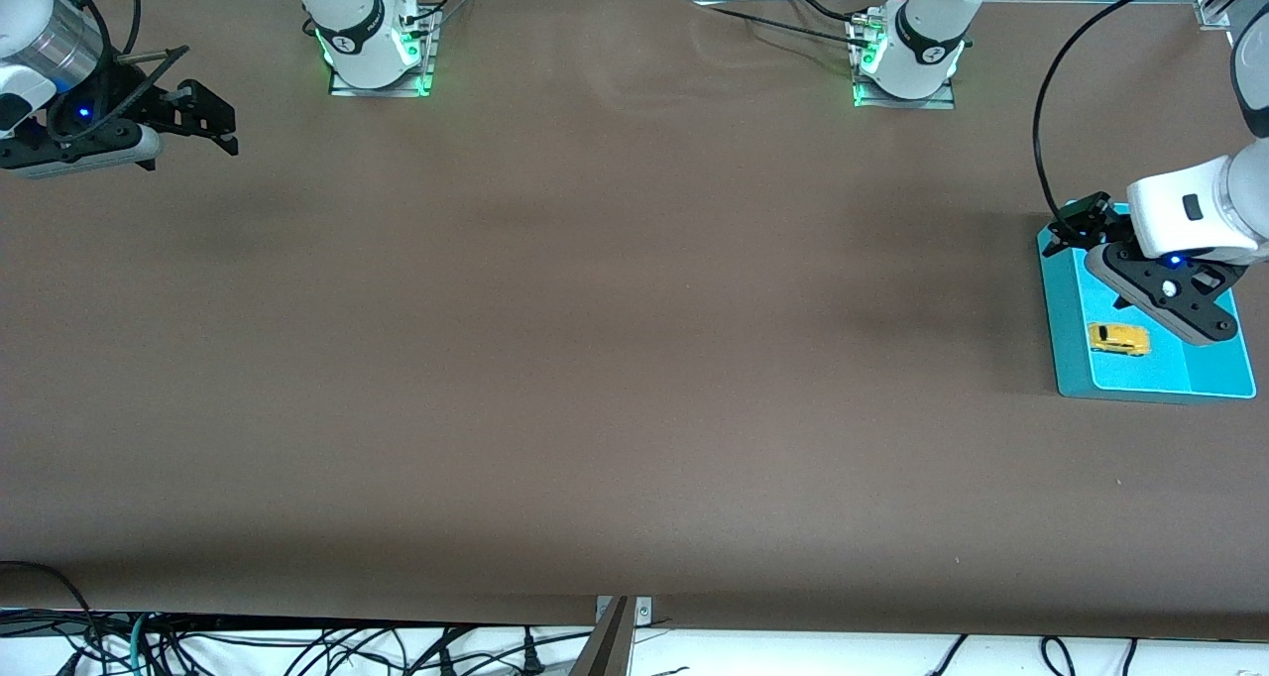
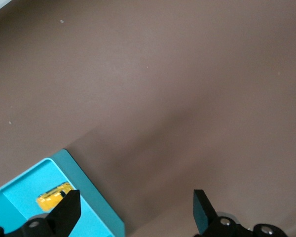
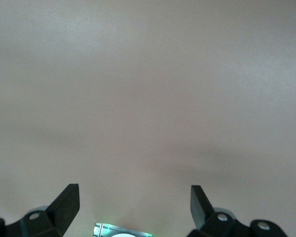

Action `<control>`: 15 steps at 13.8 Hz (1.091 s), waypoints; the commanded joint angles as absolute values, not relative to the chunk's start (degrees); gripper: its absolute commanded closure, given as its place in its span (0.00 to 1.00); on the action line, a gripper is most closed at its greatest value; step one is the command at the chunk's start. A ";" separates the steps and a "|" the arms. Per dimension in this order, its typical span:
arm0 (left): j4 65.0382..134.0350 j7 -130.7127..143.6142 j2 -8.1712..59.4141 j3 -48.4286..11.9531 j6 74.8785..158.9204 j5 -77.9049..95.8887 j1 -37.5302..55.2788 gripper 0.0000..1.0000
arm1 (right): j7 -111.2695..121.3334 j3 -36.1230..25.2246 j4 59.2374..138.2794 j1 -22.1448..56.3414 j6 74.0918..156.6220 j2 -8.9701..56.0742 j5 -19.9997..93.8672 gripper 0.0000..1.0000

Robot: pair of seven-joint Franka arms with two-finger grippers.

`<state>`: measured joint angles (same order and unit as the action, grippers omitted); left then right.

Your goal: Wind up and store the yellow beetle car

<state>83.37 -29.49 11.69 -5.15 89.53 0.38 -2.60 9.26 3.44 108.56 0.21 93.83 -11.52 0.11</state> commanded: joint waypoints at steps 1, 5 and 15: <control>83.50 -16.05 9.76 -1.51 88.42 1.41 2.87 0.00 | 8.70 2.81 107.58 1.05 92.55 -11.87 -0.26 0.00; 81.66 -8.10 10.55 3.16 87.36 3.94 5.89 0.00 | 8.70 2.81 107.67 1.05 92.55 -11.87 -0.26 0.00; 82.35 -2.29 10.10 4.66 83.41 6.86 5.63 0.00 | 8.70 2.81 107.84 1.05 92.46 -11.87 -0.26 0.00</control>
